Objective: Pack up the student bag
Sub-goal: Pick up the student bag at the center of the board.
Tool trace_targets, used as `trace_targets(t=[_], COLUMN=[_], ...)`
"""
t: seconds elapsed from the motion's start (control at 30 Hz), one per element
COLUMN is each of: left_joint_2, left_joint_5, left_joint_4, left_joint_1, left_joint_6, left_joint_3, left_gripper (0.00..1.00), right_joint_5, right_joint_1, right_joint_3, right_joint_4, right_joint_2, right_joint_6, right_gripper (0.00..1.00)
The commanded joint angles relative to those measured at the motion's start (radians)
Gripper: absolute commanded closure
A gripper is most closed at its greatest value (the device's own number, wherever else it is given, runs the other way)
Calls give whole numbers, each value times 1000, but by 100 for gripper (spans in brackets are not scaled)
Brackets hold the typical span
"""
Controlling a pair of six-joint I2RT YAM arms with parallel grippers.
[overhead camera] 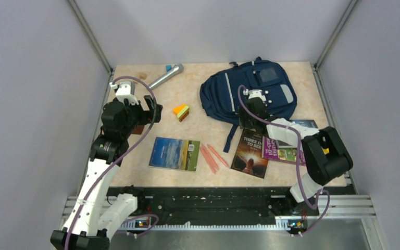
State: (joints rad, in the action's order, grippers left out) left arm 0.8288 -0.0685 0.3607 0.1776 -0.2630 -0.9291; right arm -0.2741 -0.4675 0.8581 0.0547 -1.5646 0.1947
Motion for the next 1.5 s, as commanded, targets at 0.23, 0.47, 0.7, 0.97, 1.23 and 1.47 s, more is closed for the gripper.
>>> trace_targets(t=[0.23, 0.47, 0.7, 0.97, 1.23, 1.47], left_joint_2=[-25, -62, -119, -90, 100, 254], left_joint_5=[-23, 24, -11, -100, -67, -145], left_joint_4=[-9, 3, -22, -85, -78, -144], left_joint_1=[-3, -3, -3, 79, 292, 388], left_joint_6=[-10, 10, 27, 79, 150, 295], left_joint_3=[-1, 24, 43, 76, 8, -24], left_gripper=[5, 5, 5, 8, 10, 11], right_joint_5=[-205, -285, -156, 94, 224, 294], right_joint_1=[1, 1, 1, 0, 0, 0], right_joint_3=[90, 155, 167, 207, 210, 183], right_joint_4=[-8, 65, 33, -14, -35, -39], right_joint_2=[-131, -135, 14, 117, 179, 249], right_joint_6=[-20, -42, -76, -93, -69, -50], right_gripper=[47, 94, 100, 100, 100, 100])
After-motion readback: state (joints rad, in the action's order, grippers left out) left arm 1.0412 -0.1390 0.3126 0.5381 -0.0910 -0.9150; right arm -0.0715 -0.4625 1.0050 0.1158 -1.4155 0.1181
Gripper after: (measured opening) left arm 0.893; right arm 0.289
